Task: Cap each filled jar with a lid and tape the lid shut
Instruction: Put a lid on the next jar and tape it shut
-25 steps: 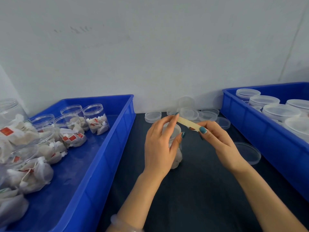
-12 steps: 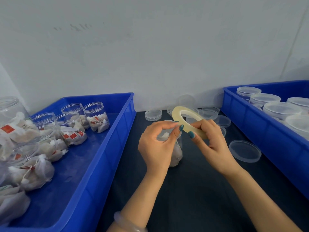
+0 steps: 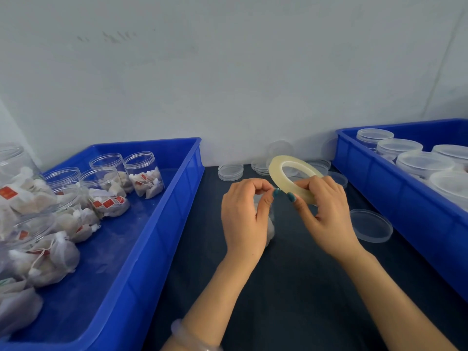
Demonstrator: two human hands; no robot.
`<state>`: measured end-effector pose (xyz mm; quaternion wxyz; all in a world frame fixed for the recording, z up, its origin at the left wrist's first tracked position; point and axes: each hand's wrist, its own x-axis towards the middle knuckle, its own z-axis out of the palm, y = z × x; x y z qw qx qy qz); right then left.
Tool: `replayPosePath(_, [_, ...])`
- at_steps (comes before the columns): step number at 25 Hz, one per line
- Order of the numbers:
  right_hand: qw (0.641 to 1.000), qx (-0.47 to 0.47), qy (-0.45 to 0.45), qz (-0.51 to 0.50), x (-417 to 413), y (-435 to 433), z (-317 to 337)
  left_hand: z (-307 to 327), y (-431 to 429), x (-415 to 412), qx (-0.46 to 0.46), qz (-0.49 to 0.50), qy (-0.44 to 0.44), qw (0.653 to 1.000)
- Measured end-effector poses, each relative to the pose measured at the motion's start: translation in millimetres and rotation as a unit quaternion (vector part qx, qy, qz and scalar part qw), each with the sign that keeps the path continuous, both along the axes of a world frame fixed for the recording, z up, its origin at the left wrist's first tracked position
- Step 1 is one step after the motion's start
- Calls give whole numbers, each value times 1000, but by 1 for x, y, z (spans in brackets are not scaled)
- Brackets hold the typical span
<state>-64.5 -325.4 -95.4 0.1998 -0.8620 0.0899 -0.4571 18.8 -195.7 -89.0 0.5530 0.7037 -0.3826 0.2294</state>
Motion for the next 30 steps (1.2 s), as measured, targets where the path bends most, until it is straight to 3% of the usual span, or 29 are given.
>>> replayPosePath(4, [991, -72, -35, -109, 0, 3, -4, 0, 3, 2, -14, 17, 43, 999])
replayPosePath(8, [975, -132, -55, -168, -5, 0, -7, 6, 6, 1, 9, 87, -64, 994])
replayPosePath(14, [955, -196, -14, -223, -5, -14, -14, 7, 18, -3, -36, 67, -64, 995])
replayPosePath(21, [950, -171, 18, -260, -7, -33, -18, -10, 50, 2, -97, -5, 123, 988])
replayPosePath(30, [949, -120, 103, -272, 5, -22, -24, -34, 57, 13, -99, 10, 235, 967])
